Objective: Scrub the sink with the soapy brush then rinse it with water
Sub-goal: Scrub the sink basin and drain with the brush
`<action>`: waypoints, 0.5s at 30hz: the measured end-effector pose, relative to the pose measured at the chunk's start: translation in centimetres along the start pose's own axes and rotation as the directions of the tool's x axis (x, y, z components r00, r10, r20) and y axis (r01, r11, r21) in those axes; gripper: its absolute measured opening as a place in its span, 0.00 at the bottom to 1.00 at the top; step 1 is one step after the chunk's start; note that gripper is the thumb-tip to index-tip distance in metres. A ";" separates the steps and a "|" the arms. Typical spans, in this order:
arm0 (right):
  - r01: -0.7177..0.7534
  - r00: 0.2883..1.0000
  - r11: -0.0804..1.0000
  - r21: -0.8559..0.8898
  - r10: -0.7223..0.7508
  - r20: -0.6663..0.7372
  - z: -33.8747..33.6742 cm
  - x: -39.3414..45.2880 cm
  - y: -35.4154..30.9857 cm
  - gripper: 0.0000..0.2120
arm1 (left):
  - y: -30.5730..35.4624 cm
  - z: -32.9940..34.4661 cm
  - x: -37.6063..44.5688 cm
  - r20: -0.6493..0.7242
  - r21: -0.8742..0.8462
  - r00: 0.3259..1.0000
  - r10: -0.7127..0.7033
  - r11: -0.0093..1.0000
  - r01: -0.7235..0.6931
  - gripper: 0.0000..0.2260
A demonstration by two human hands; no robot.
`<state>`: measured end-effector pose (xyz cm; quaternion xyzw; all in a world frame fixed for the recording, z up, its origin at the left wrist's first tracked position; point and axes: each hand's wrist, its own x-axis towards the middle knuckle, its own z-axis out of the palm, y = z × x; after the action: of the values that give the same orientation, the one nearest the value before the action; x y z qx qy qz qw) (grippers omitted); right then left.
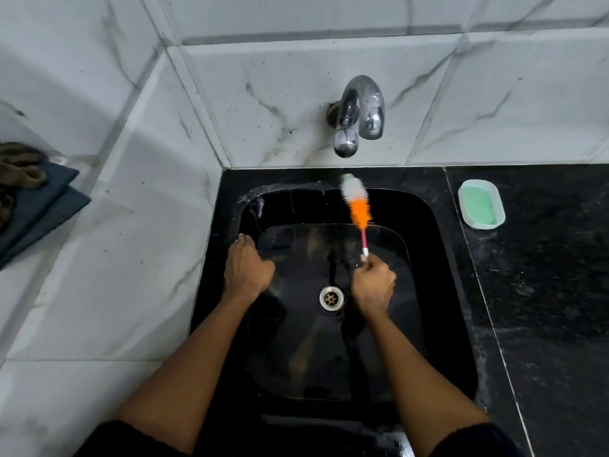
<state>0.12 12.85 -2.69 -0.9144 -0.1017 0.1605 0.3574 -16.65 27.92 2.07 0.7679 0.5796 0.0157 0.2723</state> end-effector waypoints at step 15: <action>-0.115 0.993 0.993 0.039 0.116 -0.033 -1.5 0.2 1.5 0.12 | 1.7 9.1 -8.0 0.189 -0.138 0.980 0.055 0.990 -0.029 0.34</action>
<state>0.92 10.91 -2.76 -0.9147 -0.0392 0.1666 0.3661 -14.64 16.79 -2.58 0.7577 0.5318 -0.0139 0.3780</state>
